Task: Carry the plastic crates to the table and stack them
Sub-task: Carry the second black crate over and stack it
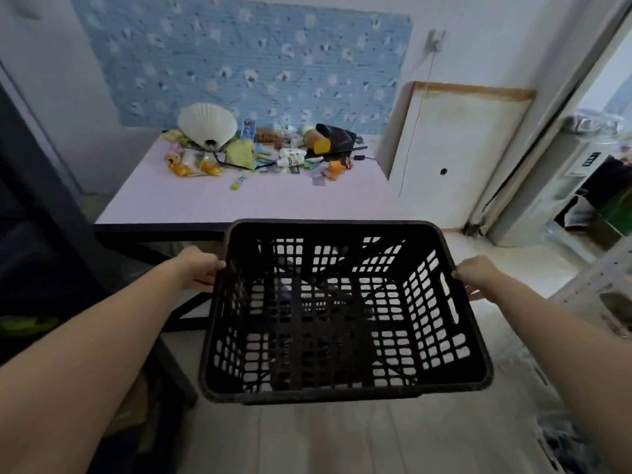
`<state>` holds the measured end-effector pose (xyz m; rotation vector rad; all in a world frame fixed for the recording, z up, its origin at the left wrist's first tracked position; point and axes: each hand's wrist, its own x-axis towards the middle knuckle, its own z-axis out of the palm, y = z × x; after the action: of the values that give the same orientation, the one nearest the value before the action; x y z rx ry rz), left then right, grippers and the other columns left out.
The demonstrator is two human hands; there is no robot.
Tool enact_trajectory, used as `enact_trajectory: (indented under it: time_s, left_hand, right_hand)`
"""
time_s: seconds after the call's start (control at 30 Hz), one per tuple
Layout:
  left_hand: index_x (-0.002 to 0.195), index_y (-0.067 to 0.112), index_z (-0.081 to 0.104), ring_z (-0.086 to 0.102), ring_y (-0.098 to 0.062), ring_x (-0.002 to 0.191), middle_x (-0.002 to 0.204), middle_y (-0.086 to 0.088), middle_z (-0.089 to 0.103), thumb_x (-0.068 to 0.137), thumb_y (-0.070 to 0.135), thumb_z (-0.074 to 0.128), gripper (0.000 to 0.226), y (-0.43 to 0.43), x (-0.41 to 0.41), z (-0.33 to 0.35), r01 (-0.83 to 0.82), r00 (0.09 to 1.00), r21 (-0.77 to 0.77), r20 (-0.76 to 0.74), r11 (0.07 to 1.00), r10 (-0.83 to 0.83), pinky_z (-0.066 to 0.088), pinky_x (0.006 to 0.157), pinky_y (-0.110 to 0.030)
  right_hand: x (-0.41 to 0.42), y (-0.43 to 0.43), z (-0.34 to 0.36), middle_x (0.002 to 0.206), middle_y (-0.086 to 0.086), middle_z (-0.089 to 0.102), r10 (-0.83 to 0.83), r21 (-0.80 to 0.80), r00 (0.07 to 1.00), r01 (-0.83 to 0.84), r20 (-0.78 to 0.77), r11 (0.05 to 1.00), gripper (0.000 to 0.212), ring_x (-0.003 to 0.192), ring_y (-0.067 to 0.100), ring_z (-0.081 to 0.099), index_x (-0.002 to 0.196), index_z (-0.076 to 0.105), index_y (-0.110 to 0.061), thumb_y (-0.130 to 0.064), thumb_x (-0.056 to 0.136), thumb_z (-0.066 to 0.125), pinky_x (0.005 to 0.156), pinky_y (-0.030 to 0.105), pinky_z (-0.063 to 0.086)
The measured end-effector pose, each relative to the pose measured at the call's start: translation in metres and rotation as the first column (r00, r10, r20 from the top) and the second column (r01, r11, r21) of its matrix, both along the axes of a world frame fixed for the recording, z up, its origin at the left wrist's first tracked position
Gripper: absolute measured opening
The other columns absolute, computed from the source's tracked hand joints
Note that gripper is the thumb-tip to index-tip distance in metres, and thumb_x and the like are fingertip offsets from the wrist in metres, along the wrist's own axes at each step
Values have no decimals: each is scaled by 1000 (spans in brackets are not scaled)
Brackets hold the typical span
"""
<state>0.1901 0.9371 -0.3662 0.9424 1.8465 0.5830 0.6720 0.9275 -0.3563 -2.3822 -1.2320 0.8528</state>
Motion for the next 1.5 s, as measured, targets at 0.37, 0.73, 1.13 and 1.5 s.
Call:
enact_trajectory:
  time_s: [0.37,0.73,1.13,1.5]
  left_hand:
    - [83,2,61,66,-32,84,96,-19,68,88,9,65,10,148,4,-176,-178,982,-133,36,975,184,56,85,-44]
    - [81,3,63,59,-29,83,88,-15,63,92,14,61,16,251,29,-314,-157,985,-342,-127,927,120,47,75,-33]
    - [98,-5,51,46,-20,60,75,-15,52,97,6,49,11,322,49,-418,-181,981,-473,-154,862,122,45,41,-28]
    - [111,4,64,63,-33,102,104,-18,67,86,8,59,25,320,69,-457,-213,975,-440,-149,873,163,51,97,-42]
  right_hand:
    - [13,165,-175,78,25,70,-75,-120,997,76,7,990,16,76,41,70,73,67,1,-5,78,53,70,52,60]
    - [5,275,-305,92,21,67,58,-320,996,-33,69,947,18,95,36,64,96,66,2,-5,84,54,79,32,47]
    - [17,330,-407,107,20,70,157,-351,987,-135,33,927,32,96,35,65,119,62,0,-11,90,56,69,27,45]
    - [37,343,-467,111,20,60,192,-440,981,-156,39,884,39,90,37,61,122,54,-5,-7,83,53,74,40,54]
